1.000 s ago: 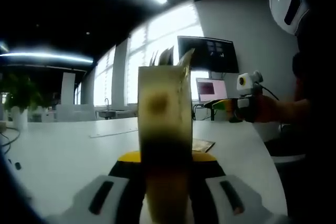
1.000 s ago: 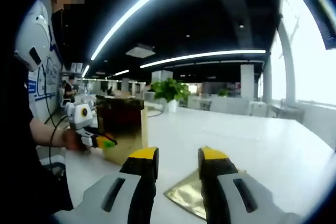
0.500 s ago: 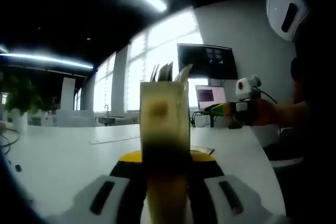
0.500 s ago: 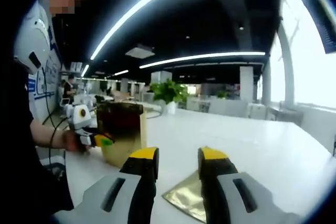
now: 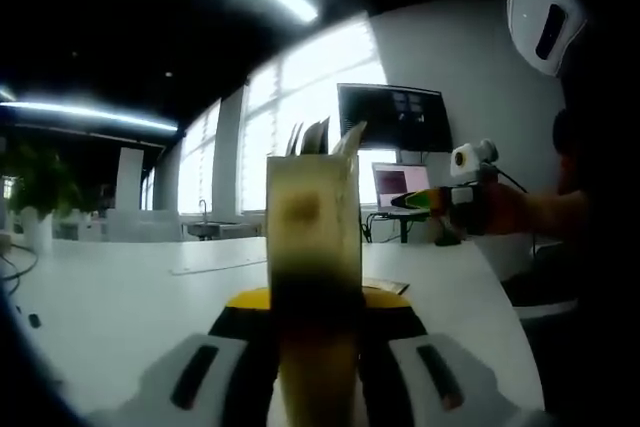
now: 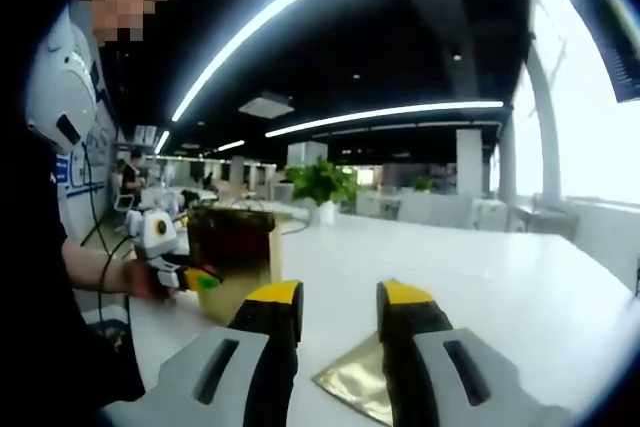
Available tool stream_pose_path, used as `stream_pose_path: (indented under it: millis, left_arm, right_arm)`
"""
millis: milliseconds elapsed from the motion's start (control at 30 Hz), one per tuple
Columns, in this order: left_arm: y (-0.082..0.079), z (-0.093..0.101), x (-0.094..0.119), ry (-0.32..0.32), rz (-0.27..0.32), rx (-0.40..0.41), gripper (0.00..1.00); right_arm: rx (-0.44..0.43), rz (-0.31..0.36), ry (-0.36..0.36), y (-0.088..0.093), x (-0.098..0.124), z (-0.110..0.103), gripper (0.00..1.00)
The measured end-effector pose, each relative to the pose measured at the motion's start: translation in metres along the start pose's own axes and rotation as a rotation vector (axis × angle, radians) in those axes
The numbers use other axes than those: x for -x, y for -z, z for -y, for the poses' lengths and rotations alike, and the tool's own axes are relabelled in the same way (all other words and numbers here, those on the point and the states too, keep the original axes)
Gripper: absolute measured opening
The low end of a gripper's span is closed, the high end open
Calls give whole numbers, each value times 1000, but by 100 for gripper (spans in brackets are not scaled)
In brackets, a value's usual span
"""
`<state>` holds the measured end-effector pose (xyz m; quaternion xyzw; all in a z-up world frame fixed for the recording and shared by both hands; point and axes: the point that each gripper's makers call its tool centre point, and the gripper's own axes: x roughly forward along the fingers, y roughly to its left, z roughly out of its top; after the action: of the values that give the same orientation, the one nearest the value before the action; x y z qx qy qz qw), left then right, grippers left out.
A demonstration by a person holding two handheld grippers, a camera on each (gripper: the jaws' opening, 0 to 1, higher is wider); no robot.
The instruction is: Extract single mask from mask box in order stack masks on table
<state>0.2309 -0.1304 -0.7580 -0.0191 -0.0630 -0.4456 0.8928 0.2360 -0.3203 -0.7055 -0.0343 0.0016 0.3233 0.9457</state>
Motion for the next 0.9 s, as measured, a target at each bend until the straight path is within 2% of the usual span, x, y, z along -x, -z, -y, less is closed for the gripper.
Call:
stream_pose_path:
  millis: [300,433,567,900]
  left_arm:
    - [0,0,0,1,-1,-1,32]
    - [0,0,0,1,-1,-3,32]
    - [0,0,0,2,-1,-2,32]
    - [1,0,0,1,-4,-3,32]
  right_arm:
    - [69,-6,-68,-18,-10,-15,27]
    - [38,19,-117,-35,-17,-22,27]
    - [105,9,-150,-45,-24,-29,27]
    - [211,-32,-238,-58,-40,-44,27]
